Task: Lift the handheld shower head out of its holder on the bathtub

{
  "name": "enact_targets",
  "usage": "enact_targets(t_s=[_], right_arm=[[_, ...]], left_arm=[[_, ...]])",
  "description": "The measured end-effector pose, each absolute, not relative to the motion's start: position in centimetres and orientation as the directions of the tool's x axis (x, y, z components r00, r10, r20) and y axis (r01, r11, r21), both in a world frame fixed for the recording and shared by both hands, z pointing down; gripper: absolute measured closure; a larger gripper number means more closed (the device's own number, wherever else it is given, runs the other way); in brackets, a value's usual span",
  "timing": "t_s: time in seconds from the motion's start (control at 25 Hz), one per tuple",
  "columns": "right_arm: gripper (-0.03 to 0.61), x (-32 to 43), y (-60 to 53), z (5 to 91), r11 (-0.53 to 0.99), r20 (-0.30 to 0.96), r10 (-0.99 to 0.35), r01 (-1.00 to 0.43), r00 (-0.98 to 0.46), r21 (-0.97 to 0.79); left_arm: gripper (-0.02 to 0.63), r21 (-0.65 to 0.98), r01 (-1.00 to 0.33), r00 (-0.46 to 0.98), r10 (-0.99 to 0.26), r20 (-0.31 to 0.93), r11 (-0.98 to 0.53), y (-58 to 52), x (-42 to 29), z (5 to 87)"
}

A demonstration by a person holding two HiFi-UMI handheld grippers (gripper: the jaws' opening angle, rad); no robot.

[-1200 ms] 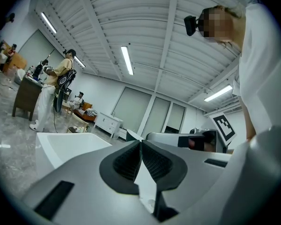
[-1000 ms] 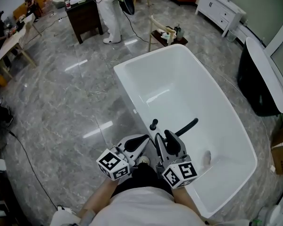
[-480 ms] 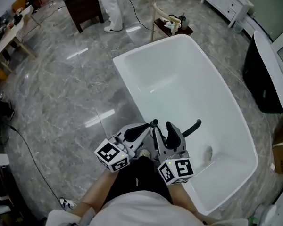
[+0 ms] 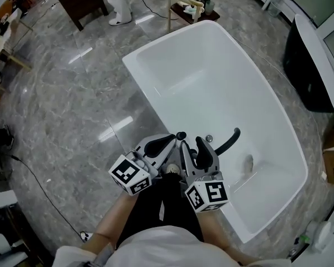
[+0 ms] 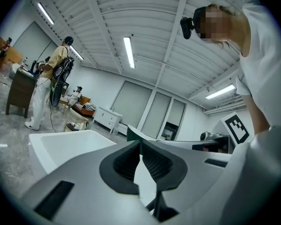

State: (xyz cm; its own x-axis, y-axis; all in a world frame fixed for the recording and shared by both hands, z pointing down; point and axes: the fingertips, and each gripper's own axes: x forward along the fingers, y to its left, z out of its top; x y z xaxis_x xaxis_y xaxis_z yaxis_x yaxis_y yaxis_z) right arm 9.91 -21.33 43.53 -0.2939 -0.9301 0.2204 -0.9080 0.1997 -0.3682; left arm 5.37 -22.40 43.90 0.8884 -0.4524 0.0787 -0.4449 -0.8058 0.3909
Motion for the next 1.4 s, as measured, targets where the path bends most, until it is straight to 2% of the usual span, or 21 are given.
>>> enact_targets(t_s=[0.44,0.68,1.12,1.4], right_arm=[[0.397,9.1,-22.1,48.1,0.19,0.305,-0.905,-0.923,-0.297,-0.335],[0.397,9.0,-22.7,50.5,0.159,0.34,-0.911,-0.96,-0.233,-0.231],[0.397,9.2,-24.3,54.6,0.04,0.369,-0.922,-0.979,-0.114,-0.202],[0.356,9.3,-25.4,57.2,0.056,0.381,-0.916,-0.98,-0.127,-0.193]], left_arm=[[0.594,0.44,-0.42,0.901,-0.422,0.098,-0.794,-22.7,5.1,47.6],[0.594,0.452,-0.424,0.901,-0.416,0.123,-0.785,-23.0,5.1,50.2],[0.594,0.481,-0.445,0.89,-0.434,0.142,-0.755,-25.0,4.5,54.2],[0.594,0.493,-0.446,0.89,-0.431,0.153,-0.747,-26.3,4.3,57.0]])
